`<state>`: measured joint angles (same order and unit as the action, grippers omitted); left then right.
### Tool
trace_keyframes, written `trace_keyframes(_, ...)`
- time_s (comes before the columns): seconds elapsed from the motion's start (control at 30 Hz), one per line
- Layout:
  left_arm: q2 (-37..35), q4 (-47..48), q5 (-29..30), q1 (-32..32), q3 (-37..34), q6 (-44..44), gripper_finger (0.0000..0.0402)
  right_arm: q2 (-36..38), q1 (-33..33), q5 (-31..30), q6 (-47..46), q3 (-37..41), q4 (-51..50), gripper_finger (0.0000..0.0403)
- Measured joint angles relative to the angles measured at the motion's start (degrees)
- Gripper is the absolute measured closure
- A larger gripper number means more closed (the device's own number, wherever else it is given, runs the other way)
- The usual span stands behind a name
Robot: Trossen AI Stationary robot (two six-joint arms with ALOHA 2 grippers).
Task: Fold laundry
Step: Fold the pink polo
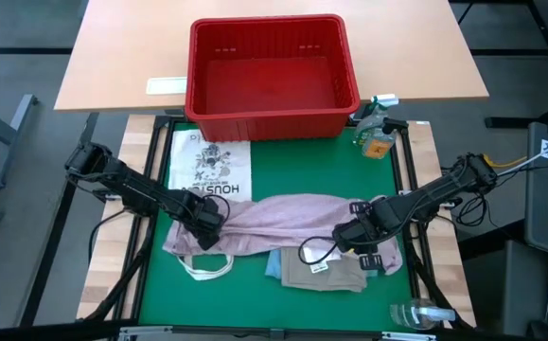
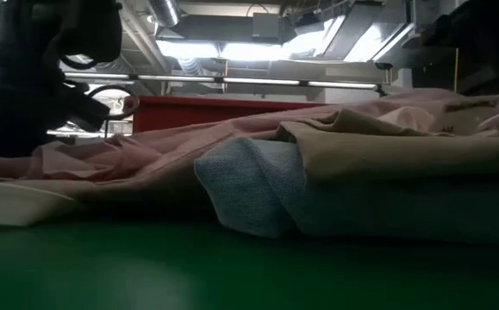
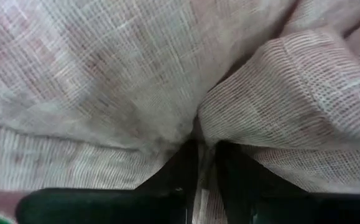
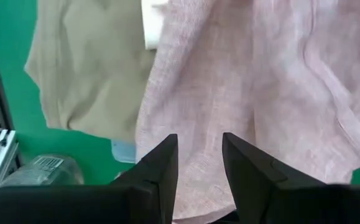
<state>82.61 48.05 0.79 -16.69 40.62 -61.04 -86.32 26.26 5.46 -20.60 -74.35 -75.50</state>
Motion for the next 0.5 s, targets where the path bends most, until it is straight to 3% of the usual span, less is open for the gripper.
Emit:
trace_keyframes(0.17,0.0,2.55,-1.26,0.0,-0.02,0.02,0.0347,-0.02,-0.02,-1.06,-0.03,0.0,-3.3,0.0276)
trace_keyframes(0.3,0.0,7.61,-1.87,0.0,-0.12,-0.41,0.0347,-0.02,-0.02,-5.75,-0.14,0.0,-7.8,0.0276)
trace_keyframes(0.5,0.0,6.66,-1.87,-0.02,-0.13,-0.37,0.0347,1.97,-0.02,-11.71,2.57,0.09,-11.78,0.0276)
